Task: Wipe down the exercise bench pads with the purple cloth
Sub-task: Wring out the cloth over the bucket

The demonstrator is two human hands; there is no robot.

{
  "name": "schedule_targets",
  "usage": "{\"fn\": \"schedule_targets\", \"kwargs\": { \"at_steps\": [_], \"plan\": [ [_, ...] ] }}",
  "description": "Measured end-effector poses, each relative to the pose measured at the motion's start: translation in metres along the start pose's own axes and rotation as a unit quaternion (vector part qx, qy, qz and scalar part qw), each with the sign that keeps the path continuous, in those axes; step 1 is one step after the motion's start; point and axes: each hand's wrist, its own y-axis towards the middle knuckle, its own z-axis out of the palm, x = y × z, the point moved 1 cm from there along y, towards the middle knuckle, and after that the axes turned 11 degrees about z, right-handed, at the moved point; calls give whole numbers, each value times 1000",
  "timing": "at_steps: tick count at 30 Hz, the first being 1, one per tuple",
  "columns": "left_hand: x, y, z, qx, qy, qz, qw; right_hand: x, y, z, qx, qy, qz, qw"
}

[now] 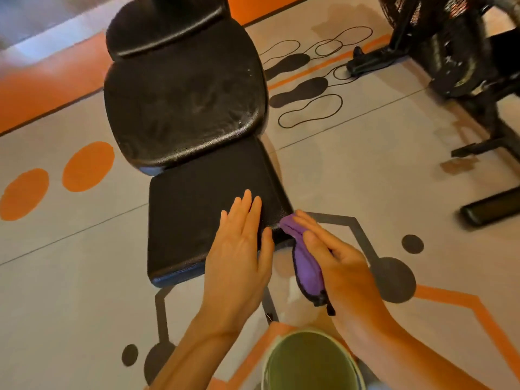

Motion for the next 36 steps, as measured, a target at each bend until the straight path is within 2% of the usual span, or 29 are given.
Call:
{"fn": "schedule_targets", "kwargs": {
  "at_steps": [3,5,6,8,11,15,17,18,19,21,23,25,28,29,33,36],
  "plan": [
    [-21,-28,-14,93,-52,-44,993,13,-32,2,-44,43,129,990],
    [-39,-49,-31,97,-136,-54,984,23,-56,6,-77,74,168,980],
    [-48,-57,-43,117,-197,-66,971,30,-68,9,-83,76,177,978],
    [-70,-67,-64,203,-275,-75,937,41,-87,17,-102,113,200,968],
    [-97,-76,-87,289,-304,-134,898,53,-106,30,-152,162,278,935],
    [-102,-96,-97,340,-384,-173,841,57,-130,36,-266,144,252,919],
    [-104,-102,-101,358,-422,-181,813,53,-142,37,-285,169,258,908],
    [-101,-109,-99,364,-418,-180,813,49,-148,35,-278,186,265,904],
    [-101,-116,-98,360,-411,-166,821,47,-153,36,-274,200,282,897],
    [-105,-129,-104,367,-429,-149,812,41,-164,35,-254,224,299,892],
    [-107,-143,-99,339,-435,-142,822,31,-175,33,-259,224,316,885],
    [-114,-152,-94,273,-454,-218,820,24,-189,31,-273,234,329,873],
    [-127,-162,-88,229,-450,-242,829,19,-211,22,-244,285,310,874],
    [-128,-166,-85,215,-462,-261,819,19,-217,18,-234,287,294,881],
    [-124,-184,-60,144,-508,-356,771,2,-231,-5,-268,219,272,898],
    [-117,-196,-38,104,-478,-377,787,-18,-235,-32,-276,127,300,904]
  ]
}}
